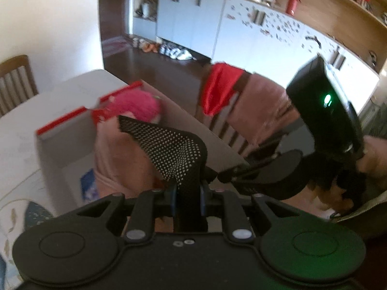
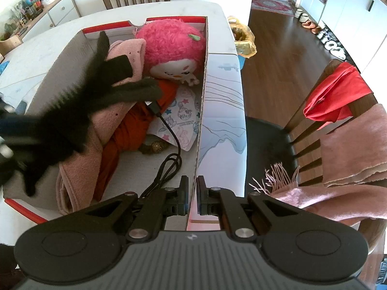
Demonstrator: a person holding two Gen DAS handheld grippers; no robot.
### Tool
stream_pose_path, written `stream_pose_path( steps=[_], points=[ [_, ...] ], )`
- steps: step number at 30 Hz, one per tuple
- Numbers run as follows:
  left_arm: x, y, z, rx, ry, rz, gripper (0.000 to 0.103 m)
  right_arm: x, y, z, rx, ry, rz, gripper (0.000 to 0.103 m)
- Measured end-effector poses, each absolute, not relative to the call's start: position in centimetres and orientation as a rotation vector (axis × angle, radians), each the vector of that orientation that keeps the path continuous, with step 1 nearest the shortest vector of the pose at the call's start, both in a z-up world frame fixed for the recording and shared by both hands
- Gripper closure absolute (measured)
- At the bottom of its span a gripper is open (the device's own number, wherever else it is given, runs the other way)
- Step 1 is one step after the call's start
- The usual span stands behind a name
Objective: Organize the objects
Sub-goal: 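Carry the black glove with the left gripper into the box, then open the left gripper to drop the glove beside the cable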
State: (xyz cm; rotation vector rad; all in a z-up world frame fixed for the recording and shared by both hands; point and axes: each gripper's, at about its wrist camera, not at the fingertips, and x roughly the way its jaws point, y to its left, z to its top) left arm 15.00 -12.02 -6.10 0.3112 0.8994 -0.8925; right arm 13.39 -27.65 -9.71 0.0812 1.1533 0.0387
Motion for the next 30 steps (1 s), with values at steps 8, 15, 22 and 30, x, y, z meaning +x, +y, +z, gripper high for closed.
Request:
stream_pose_path(
  steps=[8,15,22,30],
  points=[
    [16.0,-14.1,-9.5,0.340,1.004,-0.934,0.088,13.3,-27.6,-9.7,0.080,1.149,0.042,0.097],
    [16.8,-14.8,-11.6,0.340,1.084,-0.941,0.087,13.3,-27.7,-9.7,0.081,1.149,0.042,0.097],
    [17.7,-15.0,-13.1,0.341,1.152,-0.944,0.080,13.3,-27.7,-9.7,0.080,1.148,0.041,0.097],
    [17.9,-14.6,-13.1,0.330,1.144,-0.929,0.050,13.2,-27.7,-9.6,0.083,1.147,0.038,0.097]
  ],
)
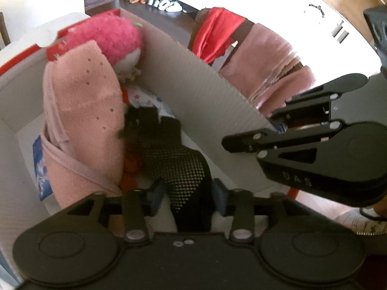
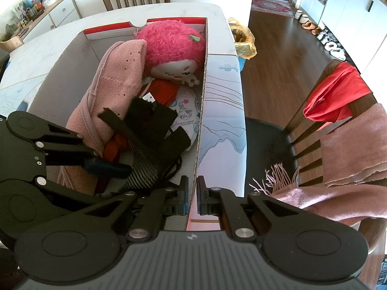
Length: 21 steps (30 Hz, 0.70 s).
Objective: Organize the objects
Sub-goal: 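Open the left gripper to drop the glove beside the cable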
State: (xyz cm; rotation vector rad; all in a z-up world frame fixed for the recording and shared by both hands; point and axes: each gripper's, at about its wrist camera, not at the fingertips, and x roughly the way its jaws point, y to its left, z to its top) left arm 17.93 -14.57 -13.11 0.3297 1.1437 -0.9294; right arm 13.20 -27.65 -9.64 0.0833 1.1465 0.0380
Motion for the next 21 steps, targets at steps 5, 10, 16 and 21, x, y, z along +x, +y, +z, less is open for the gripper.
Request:
stream_pose_path(
  steps=[5,10,16,21],
  points=[
    [17.7,-13.5,-11.7,0.294,1.105,-0.927,0.044,13.1,-27.6,-9.6,0.084,1.146,0.035,0.097],
    [17.0,-12.4,-10.2,0.263,1.066,-0.922,0.039,13.1,-27.7,-9.6,0.083,1.145,0.034,0.097],
    [16.3,-10.6,-8.3,0.223,0.999,-0.878,0.039,12.9,-27.6,-9.4,0.082,1.141,0.028,0.097],
    [15.8,-8.1,-6.0,0.160,0.929,-0.826,0.039,12.7,-27.6,-9.2,0.082,1.138,0.029,0.097]
  ],
)
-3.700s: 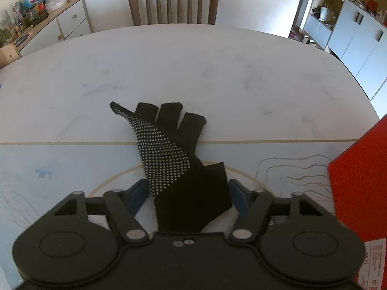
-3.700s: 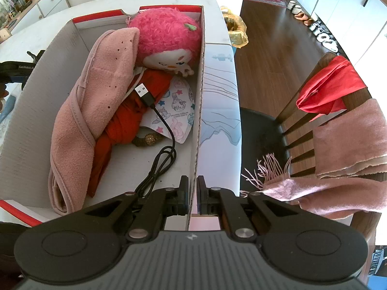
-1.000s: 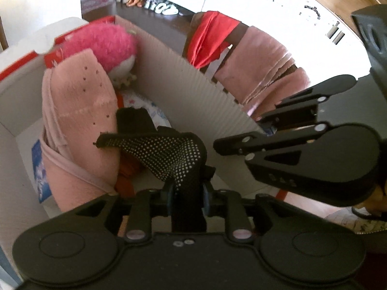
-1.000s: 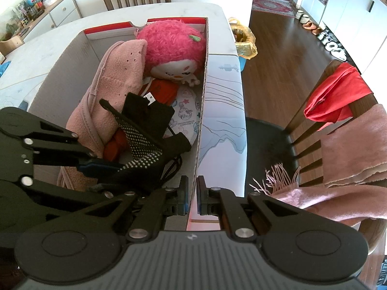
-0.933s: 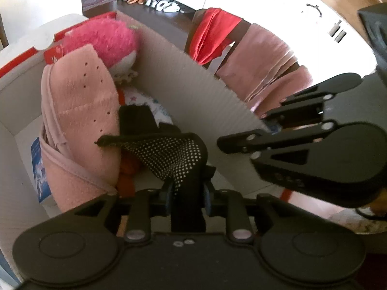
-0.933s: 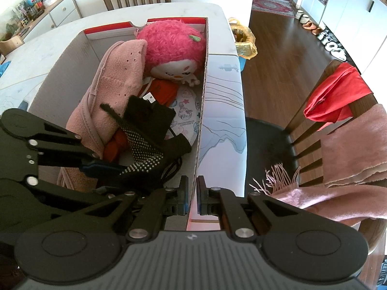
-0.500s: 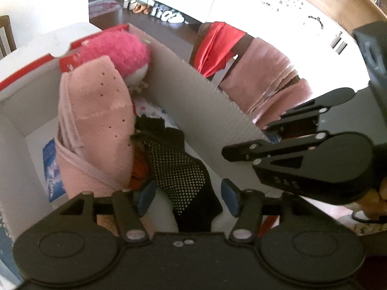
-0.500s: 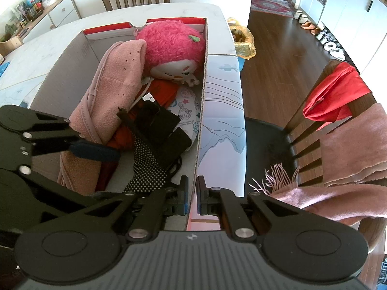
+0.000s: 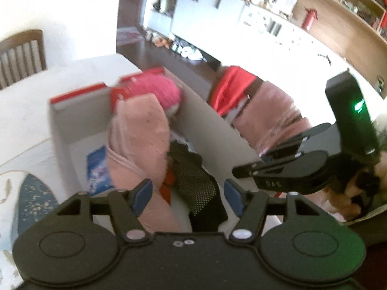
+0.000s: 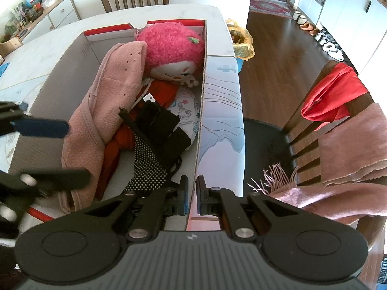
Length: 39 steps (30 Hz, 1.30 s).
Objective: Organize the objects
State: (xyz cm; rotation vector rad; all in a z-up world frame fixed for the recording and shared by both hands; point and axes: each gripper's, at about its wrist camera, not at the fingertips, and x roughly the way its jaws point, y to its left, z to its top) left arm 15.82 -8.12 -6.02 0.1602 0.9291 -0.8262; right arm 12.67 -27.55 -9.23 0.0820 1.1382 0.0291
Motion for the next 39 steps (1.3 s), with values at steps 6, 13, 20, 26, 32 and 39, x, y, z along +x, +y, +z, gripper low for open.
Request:
stream_pose_path(
  steps=[6,13,20,26,32,39],
  points=[
    [15.1,-6.2,-4.1,0.114,0.864,-0.776,0.039,12.5,-27.4,-9.0,0.075,1.134,0.022,0.097],
    [14.7,-4.0,-4.2,0.069,0.837,-0.693,0.035,12.0,-27.3,-8.6,0.073,1.125,0.020,0.097],
    [14.1,-2.9,-4.3,0.049,0.809,-0.656,0.025,10.8,-27.3,-7.6,0.082,1.095,0.005,0.097],
    [13.6,-2.2,-3.8,0.019,0.784,-0.656,0.019,9.3,-27.3,-6.1,0.100,1.036,-0.022,0.097],
    [12.8,-1.6,-2.9,0.019,0.743,-0.656,0.014,7.1,-27.0,-3.8,0.120,0.933,-0.032,0.097],
    [11.9,-1.1,-1.9,0.022,0.706,-0.679,0.006,4.7,-25.4,-1.8,0.132,0.833,-0.034,0.076]
  ],
)
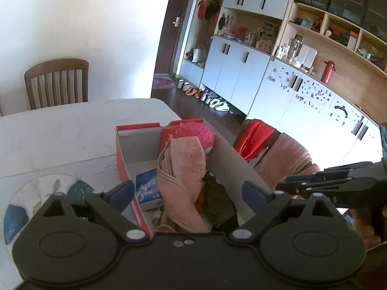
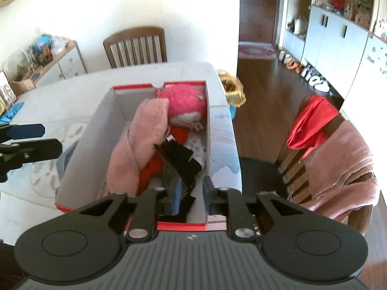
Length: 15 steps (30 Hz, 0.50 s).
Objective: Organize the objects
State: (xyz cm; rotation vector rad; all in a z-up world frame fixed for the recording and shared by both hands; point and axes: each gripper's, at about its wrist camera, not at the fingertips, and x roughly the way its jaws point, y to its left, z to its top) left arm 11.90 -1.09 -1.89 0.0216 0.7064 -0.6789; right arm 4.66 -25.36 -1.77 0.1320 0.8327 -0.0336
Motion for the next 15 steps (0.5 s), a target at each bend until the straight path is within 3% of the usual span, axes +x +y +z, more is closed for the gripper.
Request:
stream_pose_path(
  steps=[4,6,15],
  points=[
    [11.3,-1.0,-1.7,0.026,0.693,-0.698,0.004,3.6,-24.6,-1.2,0.147,0.800,-0.041,0.070],
    [11.0,-1.0,-1.7,0.032,0.689,-0.701,0.003,3.1,-24.4,-1.0,0.151,0.789,-0.036,0.056],
    [10.2,-1.4,-1.4,0.026,0.672,-0.691,0.002,1.8,-24.0,0.4,0.147,0.718,0.031,0.033]
  ],
)
